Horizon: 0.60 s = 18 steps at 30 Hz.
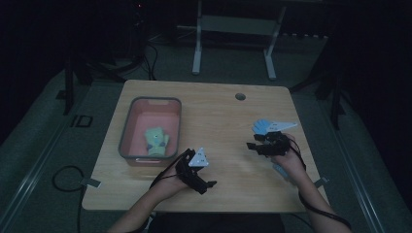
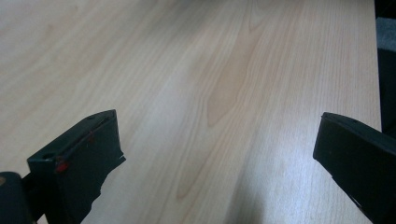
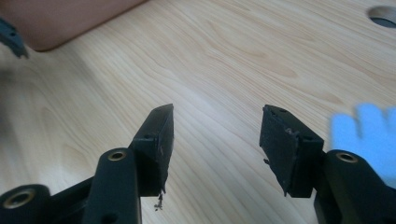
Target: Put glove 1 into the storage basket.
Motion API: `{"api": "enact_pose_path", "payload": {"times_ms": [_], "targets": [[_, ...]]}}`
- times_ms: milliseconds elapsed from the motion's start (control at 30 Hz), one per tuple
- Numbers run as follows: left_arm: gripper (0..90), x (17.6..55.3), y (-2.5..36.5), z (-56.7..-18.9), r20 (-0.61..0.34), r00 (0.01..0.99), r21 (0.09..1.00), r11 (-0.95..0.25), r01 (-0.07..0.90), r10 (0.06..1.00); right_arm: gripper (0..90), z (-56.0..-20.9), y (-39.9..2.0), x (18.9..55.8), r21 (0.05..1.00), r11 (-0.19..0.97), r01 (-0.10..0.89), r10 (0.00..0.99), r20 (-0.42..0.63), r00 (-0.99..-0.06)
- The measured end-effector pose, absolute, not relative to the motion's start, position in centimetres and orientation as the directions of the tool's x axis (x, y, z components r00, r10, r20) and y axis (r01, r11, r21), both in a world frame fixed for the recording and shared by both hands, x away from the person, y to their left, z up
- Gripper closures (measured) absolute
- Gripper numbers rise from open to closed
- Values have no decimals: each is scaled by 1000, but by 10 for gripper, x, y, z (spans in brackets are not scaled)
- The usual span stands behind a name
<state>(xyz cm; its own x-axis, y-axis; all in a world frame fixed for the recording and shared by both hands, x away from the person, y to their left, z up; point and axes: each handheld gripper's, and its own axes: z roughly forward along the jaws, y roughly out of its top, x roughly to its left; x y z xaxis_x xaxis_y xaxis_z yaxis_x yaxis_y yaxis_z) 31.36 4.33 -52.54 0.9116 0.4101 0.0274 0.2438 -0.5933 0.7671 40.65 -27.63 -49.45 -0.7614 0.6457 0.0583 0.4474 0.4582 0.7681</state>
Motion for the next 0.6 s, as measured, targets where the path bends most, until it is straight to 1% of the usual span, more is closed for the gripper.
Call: {"api": "enact_pose_path", "payload": {"times_ms": [100,133,233,333,467,533,600], "targets": [[7,312,43,-532,21,912,764,-596,249,409,456,-497,-287,407,764,457,456,662,50,-748],[7,312,43,-535,17,913,763,-595,251,408,473,-498,-290,407,762,457,458,669,45,-742],[7,309,43,-541,20,912,762,-597,251,409,477,-499,-300,409,764,448,464,688,37,-725],[7,306,46,-545,19,908,768,-588,255,419,501,-499,-309,414,766,441,467,708,22,-706],[7,302,49,-549,25,902,770,-584,258,431,554,-500,-321,427,763,424,488,742,17,-671],[7,300,51,-550,24,900,772,-580,261,436,567,-501,-324,434,755,431,494,748,6,-663],[7,298,53,-551,23,897,774,-575,264,442,601,-503,-327,443,744,433,508,760,1,-650]]}}
